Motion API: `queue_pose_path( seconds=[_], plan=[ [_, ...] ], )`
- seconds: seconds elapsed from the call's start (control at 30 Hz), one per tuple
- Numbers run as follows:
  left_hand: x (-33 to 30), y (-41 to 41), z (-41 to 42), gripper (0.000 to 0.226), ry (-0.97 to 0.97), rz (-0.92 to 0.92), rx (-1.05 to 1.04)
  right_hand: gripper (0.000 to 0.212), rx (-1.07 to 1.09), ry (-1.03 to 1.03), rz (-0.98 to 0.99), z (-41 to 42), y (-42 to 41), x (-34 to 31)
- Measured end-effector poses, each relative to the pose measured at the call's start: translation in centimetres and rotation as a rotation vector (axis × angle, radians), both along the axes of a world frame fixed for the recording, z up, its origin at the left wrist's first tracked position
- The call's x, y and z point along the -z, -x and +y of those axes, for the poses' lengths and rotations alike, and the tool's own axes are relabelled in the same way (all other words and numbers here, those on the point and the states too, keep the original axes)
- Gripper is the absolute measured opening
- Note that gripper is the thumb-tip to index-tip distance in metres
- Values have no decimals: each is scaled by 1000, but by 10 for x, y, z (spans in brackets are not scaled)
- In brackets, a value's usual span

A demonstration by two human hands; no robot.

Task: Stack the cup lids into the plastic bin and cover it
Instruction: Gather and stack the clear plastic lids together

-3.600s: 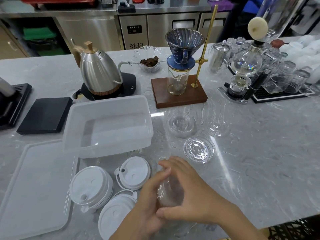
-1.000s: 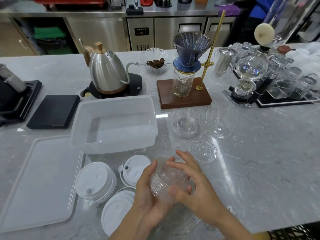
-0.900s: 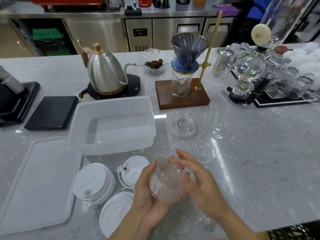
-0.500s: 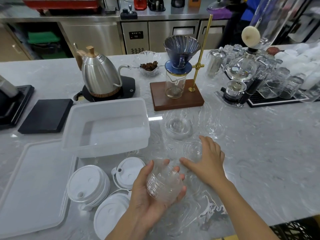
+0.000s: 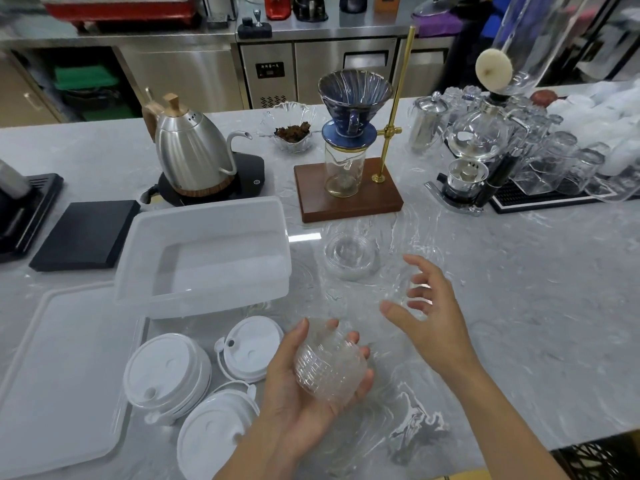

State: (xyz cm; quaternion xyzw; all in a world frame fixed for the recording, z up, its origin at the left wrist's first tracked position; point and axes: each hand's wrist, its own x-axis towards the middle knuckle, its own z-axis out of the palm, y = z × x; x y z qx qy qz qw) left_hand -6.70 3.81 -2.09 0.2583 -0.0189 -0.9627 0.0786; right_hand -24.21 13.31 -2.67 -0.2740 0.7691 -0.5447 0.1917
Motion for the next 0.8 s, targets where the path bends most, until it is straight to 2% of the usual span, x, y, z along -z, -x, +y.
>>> queue_pose_path(
  seconds=[0.07, 0.13, 0.2, 0.3, 0.37, 0.43, 0.53, 0.67, 0.8],
  plan=[
    [0, 6, 3, 58, 2, -4, -2, 63, 35, 137, -118, 4, -4, -15],
    [0, 12, 7, 62, 7, -2, -4, 66, 32, 240, -267, 7, -10, -27],
    [1, 19, 10, 64, 14, -6, -20, 69, -6, 269, -361, 9, -16, -31],
    [3, 30, 15, 69, 57, -18, -54, 61, -80, 278, -457, 11, -27, -25],
    [4, 37, 18, 74, 84, -23, -71, 62, -126, 251, -484, 14, -30, -19],
    [5, 44, 22, 74, 97, -18, -87, 63, -179, 205, -452, 20, -28, -14],
    [7, 53, 28, 72, 94, 4, -111, 53, -272, 152, -324, 27, -20, -11],
    [7, 64, 37, 76, 71, 24, -107, 61, -416, 56, -166, 31, -6, -14],
    [5, 74, 47, 81, 19, 68, -105, 56, -544, 3, -102, 34, 9, -17]
  ],
)
